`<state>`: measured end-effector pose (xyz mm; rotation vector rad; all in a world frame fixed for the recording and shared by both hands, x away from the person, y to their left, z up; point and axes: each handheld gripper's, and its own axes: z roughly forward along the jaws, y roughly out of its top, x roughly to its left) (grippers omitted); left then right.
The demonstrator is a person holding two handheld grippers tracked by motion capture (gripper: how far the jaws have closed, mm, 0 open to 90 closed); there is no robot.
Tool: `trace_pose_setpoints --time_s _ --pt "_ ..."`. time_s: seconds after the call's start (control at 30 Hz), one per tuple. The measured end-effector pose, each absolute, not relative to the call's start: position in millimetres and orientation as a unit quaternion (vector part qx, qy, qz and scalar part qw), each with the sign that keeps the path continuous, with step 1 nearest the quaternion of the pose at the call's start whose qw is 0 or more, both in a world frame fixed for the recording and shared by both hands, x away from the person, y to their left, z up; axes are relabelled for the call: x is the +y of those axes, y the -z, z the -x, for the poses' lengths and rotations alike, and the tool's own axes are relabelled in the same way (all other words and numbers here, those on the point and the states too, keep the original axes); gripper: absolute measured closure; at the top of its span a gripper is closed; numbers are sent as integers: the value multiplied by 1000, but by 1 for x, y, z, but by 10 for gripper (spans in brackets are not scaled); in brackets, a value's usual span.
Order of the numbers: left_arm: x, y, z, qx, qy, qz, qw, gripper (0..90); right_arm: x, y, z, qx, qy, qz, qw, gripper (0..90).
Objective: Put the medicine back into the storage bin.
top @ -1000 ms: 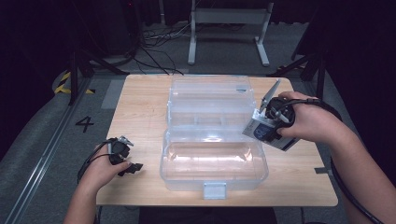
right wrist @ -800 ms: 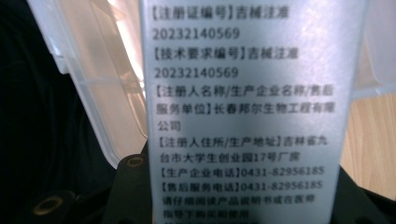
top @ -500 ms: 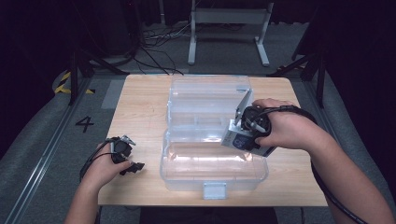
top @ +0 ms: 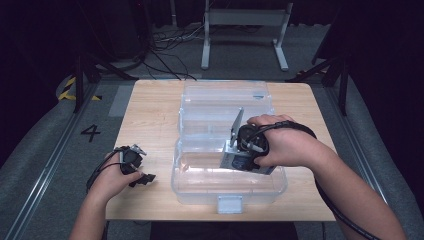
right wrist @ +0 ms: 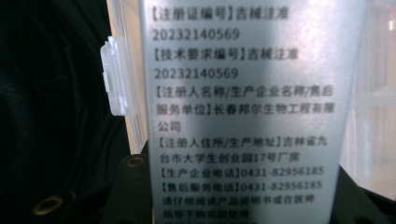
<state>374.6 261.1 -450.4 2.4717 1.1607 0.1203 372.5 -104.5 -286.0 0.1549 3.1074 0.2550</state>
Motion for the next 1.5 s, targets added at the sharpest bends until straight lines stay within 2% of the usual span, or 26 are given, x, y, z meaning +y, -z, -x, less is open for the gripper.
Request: trace_pose_setpoints --time_s 0.27,0.73,1.5 --pt "261 450 -375 411 -46 -888 203 207 -90 301 -370 997 -76 -30 1 570" --pt "262 450 -375 409 -47 -888 204 207 -64 346 -369 998 -68 -16 1 568" --pt "263 450 -375 410 -45 -888 204 207 -48 401 -367 999 -37 -10 -12 565"
